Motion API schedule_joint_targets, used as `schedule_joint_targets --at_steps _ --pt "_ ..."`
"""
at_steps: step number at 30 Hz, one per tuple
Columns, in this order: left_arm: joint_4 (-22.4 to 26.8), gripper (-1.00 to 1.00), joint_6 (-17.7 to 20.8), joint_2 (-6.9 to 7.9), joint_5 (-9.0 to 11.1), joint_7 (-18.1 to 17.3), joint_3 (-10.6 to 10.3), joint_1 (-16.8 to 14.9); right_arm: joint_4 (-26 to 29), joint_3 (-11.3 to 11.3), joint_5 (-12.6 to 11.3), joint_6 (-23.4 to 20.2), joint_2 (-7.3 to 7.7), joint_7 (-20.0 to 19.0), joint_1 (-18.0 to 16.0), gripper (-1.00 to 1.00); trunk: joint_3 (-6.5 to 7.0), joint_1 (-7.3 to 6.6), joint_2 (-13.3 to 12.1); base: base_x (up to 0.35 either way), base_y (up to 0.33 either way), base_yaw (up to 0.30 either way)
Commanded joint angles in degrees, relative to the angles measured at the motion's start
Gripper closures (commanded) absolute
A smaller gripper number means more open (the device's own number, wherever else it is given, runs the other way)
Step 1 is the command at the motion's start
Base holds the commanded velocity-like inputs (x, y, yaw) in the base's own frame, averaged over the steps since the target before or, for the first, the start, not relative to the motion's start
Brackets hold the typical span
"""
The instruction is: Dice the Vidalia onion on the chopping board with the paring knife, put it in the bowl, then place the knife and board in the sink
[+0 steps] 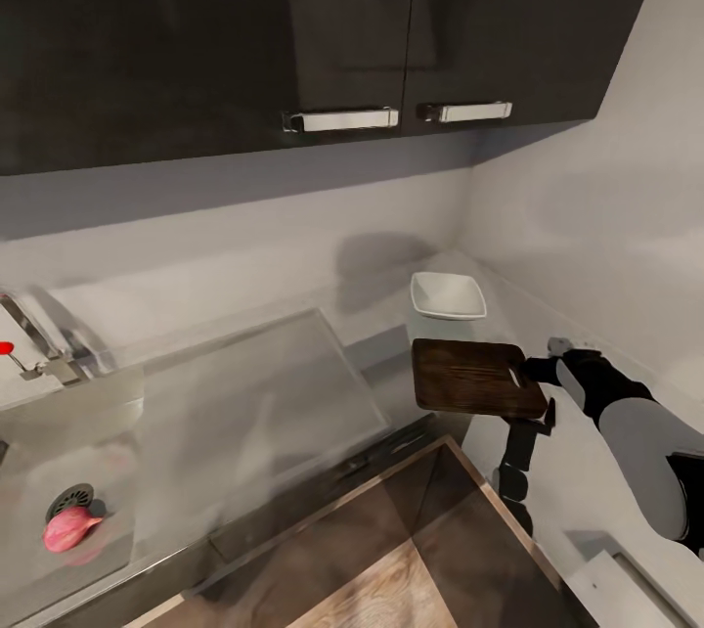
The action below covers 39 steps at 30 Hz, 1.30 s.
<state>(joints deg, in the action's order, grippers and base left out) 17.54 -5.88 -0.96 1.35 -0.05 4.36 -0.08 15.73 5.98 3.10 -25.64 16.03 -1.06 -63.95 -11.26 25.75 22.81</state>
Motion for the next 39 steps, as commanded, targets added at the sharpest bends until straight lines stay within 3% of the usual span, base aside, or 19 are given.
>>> schedule_joint_targets --at_steps 1,14,39 --pt "0.03 -1.0 -0.1 -0.06 0.14 -0.04 0.3 -0.01 0.02 0.43 0.35 -0.02 -0.03 -0.24 -0.03 -1.0 -0.1 0.03 0.11 0.0 0.002 0.0" --pt "0.01 -1.0 -0.1 -0.09 0.22 -0.04 0.26 -0.01 -1.35 0.43 0.5 1.38 0.05 -0.7 -0.03 -1.0 -0.34 0.03 0.11 0.0 0.0 0.0" --pt "-0.05 -1.0 -0.1 -0.09 0.21 -0.04 0.21 -0.01 -1.47 0.43 0.5 1.38 0.05 -0.7 -0.03 -1.0 -2.37 0.03 0.11 0.0 0.0 0.0"
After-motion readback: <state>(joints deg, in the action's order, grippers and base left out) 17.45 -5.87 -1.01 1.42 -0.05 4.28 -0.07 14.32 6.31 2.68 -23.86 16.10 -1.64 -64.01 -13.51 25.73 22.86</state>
